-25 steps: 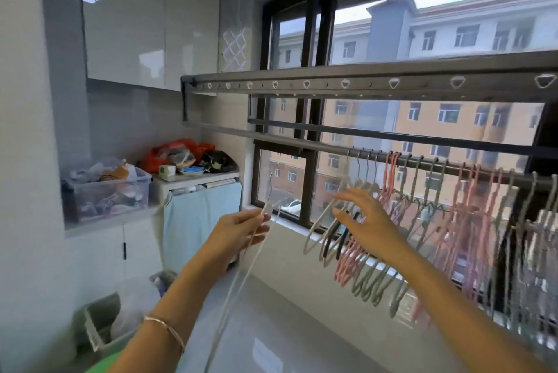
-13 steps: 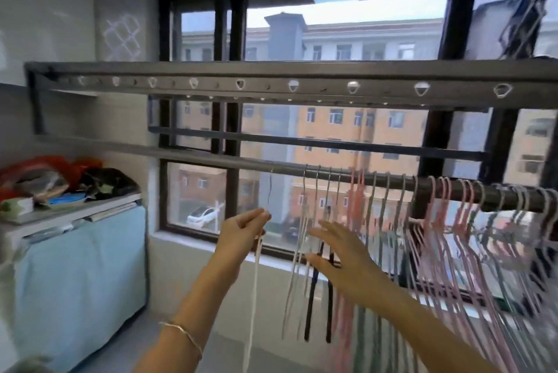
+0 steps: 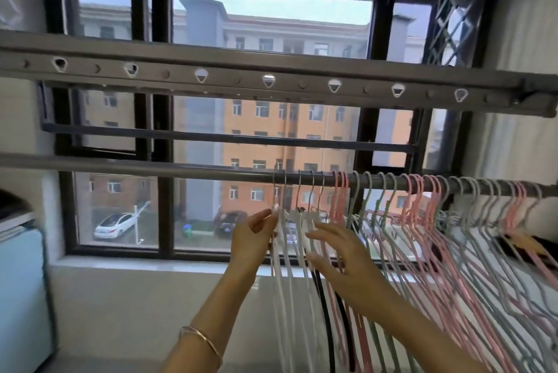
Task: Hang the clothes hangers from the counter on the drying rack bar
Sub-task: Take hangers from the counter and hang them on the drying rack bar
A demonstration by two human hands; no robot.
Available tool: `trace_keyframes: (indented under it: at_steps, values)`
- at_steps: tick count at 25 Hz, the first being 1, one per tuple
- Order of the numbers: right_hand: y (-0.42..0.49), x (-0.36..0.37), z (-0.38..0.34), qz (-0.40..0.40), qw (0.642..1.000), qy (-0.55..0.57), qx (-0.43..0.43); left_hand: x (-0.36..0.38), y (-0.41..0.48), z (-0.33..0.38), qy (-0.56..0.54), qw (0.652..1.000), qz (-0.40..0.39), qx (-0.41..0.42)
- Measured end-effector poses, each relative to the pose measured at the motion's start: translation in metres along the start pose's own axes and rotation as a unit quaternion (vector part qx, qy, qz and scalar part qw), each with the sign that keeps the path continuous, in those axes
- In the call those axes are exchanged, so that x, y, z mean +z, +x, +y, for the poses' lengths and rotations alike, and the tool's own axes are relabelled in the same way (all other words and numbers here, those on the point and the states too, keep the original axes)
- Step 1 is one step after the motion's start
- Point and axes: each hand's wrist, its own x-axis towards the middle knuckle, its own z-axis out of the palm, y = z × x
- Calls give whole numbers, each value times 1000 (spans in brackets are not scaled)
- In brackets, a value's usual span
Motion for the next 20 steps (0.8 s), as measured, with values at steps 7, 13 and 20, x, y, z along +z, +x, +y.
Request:
trace_keyframes:
  at_steps: [7, 13, 20]
  values:
    - [-15, 5, 9, 9, 1000, -12, 10, -1, 0, -23, 35, 999, 5, -2]
    - [-38, -21, 25, 19, 999, -19, 17, 18, -46, 0, 223, 968, 11, 118]
    - [-117, -142, 99, 70, 992, -102, 6, 140, -119, 44, 337, 910, -71, 232]
